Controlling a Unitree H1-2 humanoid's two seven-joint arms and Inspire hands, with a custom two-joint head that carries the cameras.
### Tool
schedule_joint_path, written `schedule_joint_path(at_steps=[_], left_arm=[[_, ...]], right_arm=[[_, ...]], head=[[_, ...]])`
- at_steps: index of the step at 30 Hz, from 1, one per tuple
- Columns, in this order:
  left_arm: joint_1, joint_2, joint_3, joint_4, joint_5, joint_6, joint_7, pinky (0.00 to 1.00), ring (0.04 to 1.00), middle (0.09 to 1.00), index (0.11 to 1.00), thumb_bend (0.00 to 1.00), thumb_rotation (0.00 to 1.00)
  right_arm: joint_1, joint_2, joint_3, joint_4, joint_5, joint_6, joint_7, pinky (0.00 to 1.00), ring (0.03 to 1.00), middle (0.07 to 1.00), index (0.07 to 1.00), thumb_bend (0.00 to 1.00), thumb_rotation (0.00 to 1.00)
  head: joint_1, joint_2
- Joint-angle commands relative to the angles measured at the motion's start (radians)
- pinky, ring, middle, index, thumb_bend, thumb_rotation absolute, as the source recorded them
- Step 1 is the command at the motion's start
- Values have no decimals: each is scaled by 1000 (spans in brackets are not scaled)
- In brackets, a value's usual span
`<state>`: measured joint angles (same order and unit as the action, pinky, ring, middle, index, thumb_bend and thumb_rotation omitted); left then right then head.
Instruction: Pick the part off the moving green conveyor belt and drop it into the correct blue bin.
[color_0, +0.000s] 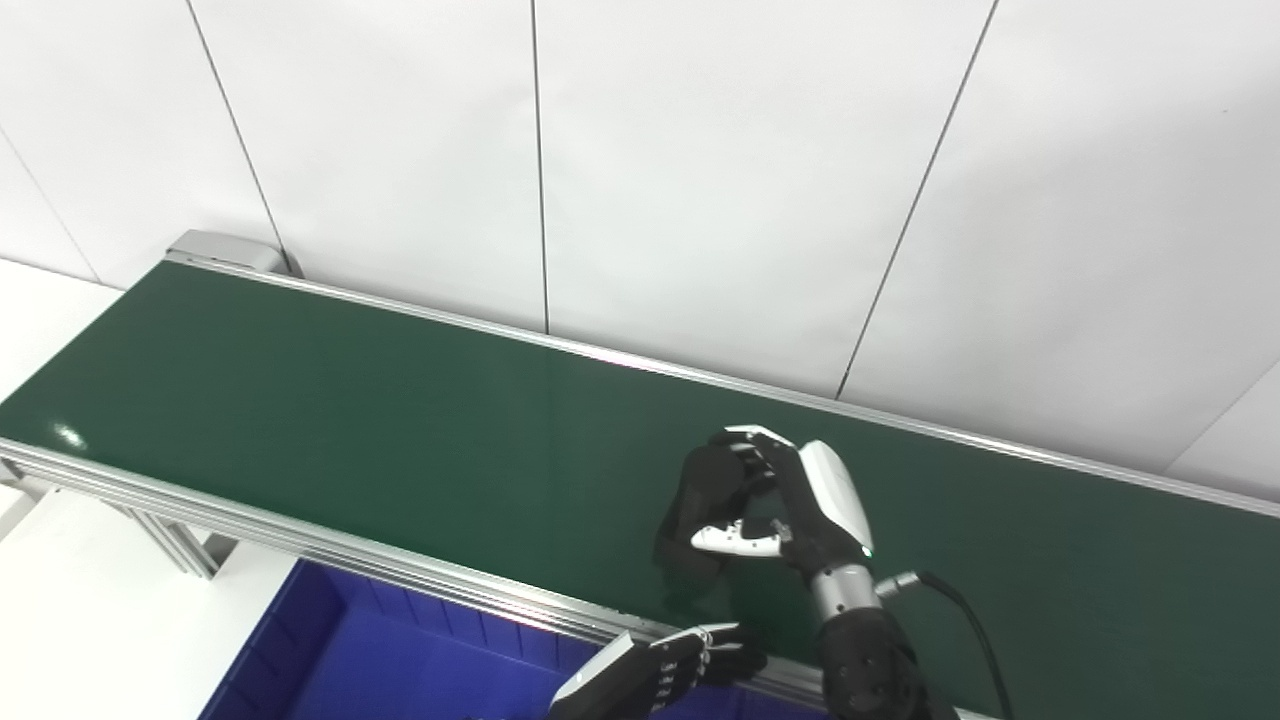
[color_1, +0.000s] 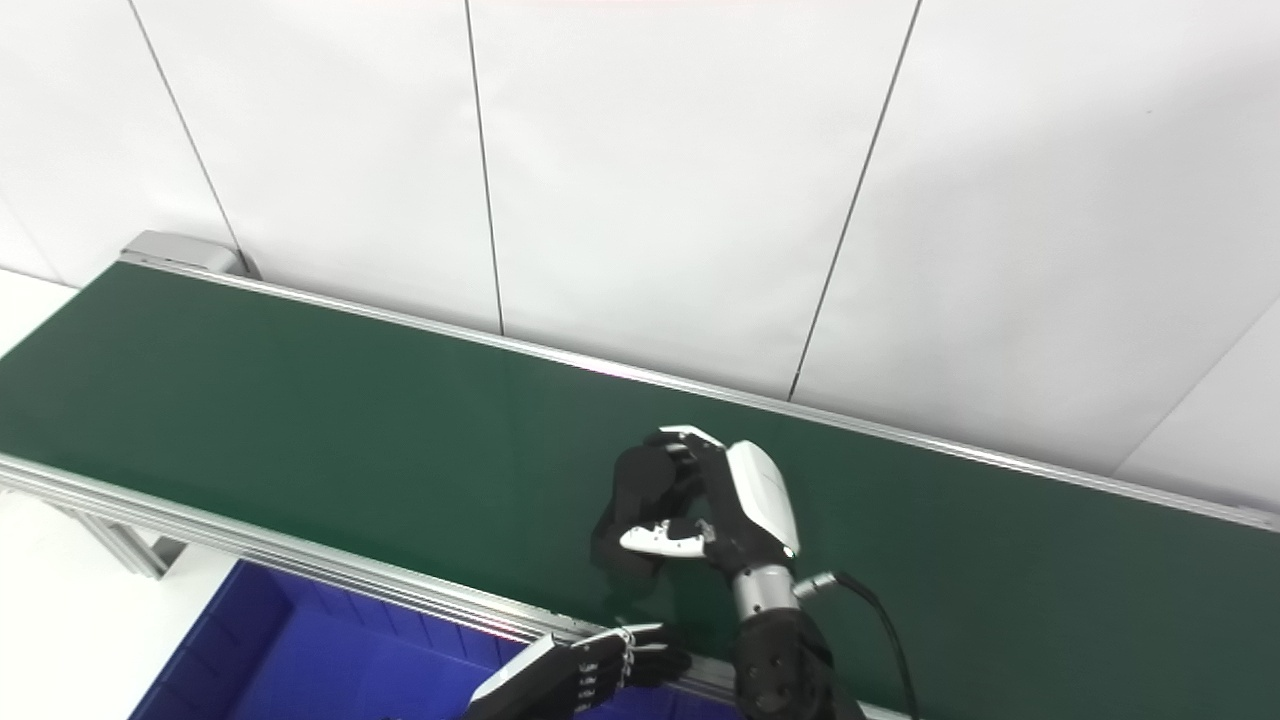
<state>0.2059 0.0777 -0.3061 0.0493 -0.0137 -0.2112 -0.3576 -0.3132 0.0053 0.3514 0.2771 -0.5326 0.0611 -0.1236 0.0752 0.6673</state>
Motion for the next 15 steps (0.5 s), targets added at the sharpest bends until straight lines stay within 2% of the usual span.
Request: schedule_joint_path(at_steps=[1,15], left_arm=[[0,3,2,-35,-24,-11,-4,866,849,834,861,1000,571],[1,22,9,-55,-41,0,-12,858,853,830,859,1000,573]], right_arm=[[-22,13,-19,-43,11,-69,-40,397,450,551,621,498,0],[-10,15,-66,-107,21,-59,-61,390,446,553,615,496,0]], head=[[-4,4],[-15,15]])
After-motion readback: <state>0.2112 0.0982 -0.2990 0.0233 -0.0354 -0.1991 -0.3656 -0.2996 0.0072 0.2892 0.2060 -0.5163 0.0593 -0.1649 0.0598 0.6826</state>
